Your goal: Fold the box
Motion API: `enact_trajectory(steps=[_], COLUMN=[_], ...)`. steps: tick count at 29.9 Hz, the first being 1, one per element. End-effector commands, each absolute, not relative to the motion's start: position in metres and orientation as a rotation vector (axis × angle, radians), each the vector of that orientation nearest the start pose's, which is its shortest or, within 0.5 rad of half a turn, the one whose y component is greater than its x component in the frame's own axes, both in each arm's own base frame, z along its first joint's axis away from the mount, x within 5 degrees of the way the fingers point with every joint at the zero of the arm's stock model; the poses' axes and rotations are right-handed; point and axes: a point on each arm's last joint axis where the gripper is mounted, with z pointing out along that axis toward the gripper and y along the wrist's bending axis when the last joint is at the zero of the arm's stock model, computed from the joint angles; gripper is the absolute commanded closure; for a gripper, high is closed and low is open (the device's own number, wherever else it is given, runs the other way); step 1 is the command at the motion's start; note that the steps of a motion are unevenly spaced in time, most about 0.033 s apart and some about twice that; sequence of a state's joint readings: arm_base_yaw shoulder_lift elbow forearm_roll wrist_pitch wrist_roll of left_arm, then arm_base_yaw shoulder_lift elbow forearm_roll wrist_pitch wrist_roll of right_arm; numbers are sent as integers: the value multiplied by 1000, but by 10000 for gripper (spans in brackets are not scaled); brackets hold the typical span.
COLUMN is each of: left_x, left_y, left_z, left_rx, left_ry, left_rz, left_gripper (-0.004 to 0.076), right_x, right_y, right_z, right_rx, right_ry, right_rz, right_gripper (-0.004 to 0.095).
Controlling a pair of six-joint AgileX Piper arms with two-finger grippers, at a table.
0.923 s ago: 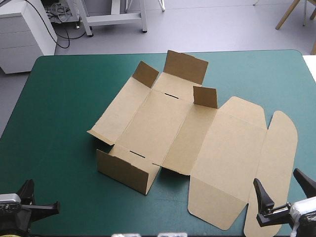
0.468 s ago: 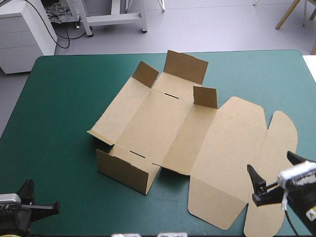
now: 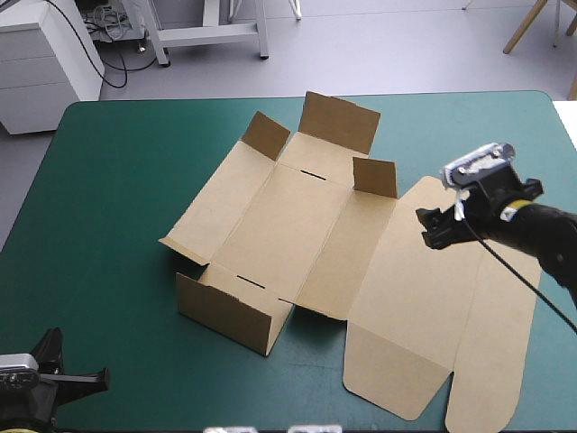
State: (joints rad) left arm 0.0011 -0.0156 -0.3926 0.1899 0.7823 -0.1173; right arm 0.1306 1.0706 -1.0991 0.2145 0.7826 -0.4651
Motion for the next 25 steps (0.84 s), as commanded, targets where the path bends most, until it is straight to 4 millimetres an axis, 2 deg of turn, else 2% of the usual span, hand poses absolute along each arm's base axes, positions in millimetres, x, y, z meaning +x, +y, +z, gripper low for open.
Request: enact_trajectory(steps=[1,8,14,20,25], left_x=[11,11,11,11,11], left_y=[11,11,11,11,11], left_z=[284,284,284,284,284], left_rx=[-63,-63,-63,-63,-63], left_ry=[1733,1733,1733,1733,1733], left_rz=[120,120,120,120,120], left_gripper=[734,734,734,734,734], right_x=[248,315,368,403,425], right_y=[57,82,92,102,113], right_z=[399,403,395,390,364], right_rx=[-645,-835,-961,-1060,-1173], right_ry=[2117,2239,2334,2275,2272], right_rz=[68,49,22,-31,-72], right_gripper=[52,52,53,54,54])
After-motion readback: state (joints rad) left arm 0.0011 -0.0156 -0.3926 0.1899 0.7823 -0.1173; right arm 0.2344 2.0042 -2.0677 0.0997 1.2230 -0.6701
